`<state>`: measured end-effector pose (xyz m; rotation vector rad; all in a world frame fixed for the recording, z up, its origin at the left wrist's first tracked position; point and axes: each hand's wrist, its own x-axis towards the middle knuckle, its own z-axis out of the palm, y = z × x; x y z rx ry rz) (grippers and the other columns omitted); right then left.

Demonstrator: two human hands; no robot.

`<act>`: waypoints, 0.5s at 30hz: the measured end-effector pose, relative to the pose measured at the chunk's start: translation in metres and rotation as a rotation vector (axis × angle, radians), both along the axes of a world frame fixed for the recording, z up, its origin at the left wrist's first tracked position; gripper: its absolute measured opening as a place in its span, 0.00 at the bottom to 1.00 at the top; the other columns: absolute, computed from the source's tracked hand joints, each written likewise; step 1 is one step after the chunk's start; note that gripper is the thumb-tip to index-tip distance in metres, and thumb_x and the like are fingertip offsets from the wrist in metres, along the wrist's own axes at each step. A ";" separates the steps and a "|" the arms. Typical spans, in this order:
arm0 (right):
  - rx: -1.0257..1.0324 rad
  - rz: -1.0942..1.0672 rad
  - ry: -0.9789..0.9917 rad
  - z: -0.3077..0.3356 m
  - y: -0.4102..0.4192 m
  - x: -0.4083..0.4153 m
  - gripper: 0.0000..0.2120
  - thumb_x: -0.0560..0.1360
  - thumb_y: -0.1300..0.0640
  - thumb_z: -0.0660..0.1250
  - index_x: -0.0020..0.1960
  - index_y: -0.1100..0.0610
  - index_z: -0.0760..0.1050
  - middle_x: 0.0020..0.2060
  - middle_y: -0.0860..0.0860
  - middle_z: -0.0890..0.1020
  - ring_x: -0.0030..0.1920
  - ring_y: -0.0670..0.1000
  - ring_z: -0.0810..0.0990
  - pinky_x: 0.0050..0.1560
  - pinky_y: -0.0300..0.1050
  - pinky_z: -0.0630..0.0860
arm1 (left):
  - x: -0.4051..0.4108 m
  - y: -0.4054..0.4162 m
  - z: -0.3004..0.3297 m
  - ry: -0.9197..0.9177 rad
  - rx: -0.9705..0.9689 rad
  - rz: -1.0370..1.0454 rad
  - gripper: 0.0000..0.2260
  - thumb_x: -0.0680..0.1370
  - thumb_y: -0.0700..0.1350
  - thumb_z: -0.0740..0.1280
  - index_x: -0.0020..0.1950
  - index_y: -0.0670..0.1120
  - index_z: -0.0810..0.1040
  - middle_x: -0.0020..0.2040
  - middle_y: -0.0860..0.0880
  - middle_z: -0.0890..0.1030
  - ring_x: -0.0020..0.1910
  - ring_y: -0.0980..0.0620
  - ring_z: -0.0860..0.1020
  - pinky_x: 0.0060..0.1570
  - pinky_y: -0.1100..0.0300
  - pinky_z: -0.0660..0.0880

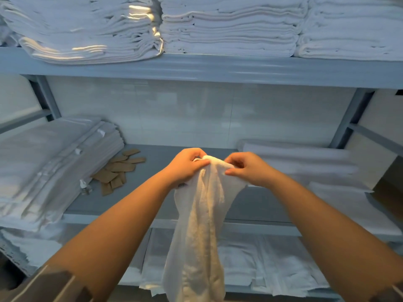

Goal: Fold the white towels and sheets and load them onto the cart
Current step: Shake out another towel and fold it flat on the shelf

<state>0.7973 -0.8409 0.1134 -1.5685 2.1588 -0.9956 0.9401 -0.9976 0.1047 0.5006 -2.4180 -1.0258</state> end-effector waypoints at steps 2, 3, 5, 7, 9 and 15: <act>0.039 -0.087 -0.015 -0.005 0.006 -0.006 0.08 0.74 0.58 0.71 0.37 0.57 0.76 0.27 0.48 0.73 0.30 0.48 0.71 0.35 0.42 0.66 | 0.006 -0.007 0.002 0.004 0.016 0.049 0.05 0.77 0.45 0.67 0.42 0.47 0.77 0.35 0.57 0.76 0.30 0.67 0.72 0.24 0.74 0.64; 0.033 -0.130 -0.053 -0.006 0.008 -0.009 0.11 0.74 0.56 0.71 0.35 0.57 0.75 0.24 0.47 0.72 0.26 0.47 0.71 0.32 0.42 0.67 | 0.009 -0.009 0.003 -0.004 0.020 0.066 0.06 0.77 0.46 0.67 0.41 0.48 0.76 0.36 0.58 0.76 0.31 0.66 0.73 0.24 0.74 0.64; -0.026 -0.164 -0.114 -0.004 0.010 -0.008 0.11 0.75 0.55 0.70 0.36 0.58 0.77 0.23 0.49 0.74 0.24 0.47 0.72 0.31 0.42 0.68 | 0.011 -0.010 0.002 -0.012 0.039 0.098 0.07 0.77 0.46 0.67 0.39 0.50 0.75 0.38 0.57 0.77 0.35 0.63 0.73 0.29 0.74 0.65; -0.140 -0.106 -0.231 0.001 0.009 -0.002 0.05 0.77 0.57 0.67 0.43 0.56 0.79 0.27 0.51 0.76 0.27 0.51 0.74 0.32 0.43 0.70 | 0.011 -0.007 -0.001 -0.017 0.077 0.117 0.06 0.77 0.45 0.67 0.40 0.50 0.75 0.40 0.56 0.78 0.38 0.60 0.74 0.31 0.72 0.66; -0.239 -0.005 -0.388 0.007 0.005 0.006 0.07 0.78 0.60 0.65 0.55 0.54 0.78 0.31 0.53 0.76 0.29 0.54 0.74 0.33 0.43 0.73 | 0.011 -0.003 -0.005 -0.020 0.189 0.094 0.02 0.77 0.42 0.65 0.46 0.48 0.77 0.43 0.51 0.80 0.42 0.54 0.77 0.38 0.65 0.70; -0.171 0.185 -0.445 0.007 0.001 0.014 0.07 0.76 0.69 0.65 0.53 0.63 0.76 0.46 0.61 0.84 0.45 0.55 0.85 0.53 0.43 0.79 | 0.011 0.007 0.001 0.008 0.444 -0.017 0.15 0.75 0.33 0.62 0.59 0.47 0.75 0.40 0.45 0.76 0.35 0.51 0.73 0.34 0.60 0.70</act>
